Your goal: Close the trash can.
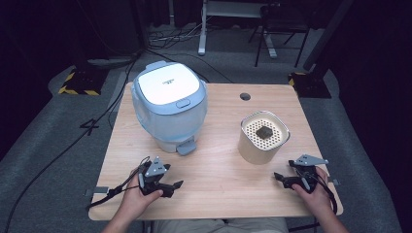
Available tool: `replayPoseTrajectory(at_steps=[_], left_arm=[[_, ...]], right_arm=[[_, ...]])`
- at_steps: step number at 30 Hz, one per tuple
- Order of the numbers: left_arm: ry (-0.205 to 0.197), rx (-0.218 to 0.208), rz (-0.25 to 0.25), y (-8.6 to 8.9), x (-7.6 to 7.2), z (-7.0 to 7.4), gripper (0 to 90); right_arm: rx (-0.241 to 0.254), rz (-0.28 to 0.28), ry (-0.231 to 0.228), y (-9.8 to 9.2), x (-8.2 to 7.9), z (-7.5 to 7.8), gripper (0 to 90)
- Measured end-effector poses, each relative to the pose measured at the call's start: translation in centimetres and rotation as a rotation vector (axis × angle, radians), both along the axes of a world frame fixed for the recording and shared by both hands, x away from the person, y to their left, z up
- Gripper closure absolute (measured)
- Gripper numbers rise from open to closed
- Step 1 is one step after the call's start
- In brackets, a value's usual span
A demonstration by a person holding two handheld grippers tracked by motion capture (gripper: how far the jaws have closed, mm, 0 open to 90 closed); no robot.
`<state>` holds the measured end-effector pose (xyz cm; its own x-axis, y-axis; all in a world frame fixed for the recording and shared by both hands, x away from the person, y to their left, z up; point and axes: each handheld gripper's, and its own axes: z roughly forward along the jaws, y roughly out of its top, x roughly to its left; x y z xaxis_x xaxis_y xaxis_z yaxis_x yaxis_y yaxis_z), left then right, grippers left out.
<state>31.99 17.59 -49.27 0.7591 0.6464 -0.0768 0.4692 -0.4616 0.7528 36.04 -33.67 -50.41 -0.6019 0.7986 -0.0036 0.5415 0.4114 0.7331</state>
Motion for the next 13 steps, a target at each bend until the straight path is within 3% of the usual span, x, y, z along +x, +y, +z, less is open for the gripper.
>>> replayPoseTrajectory(at_steps=[3,13], left_arm=[[0.022,0.095,0.025,-0.29,0.05,-0.87,22.8],[0.018,0.108,0.028,-0.34,0.35,-1.09,17.3]], right_arm=[[0.000,0.000,0.000,0.00,0.00,0.00,14.7],[0.001,-0.001,0.000,0.01,0.00,0.00,14.7]])
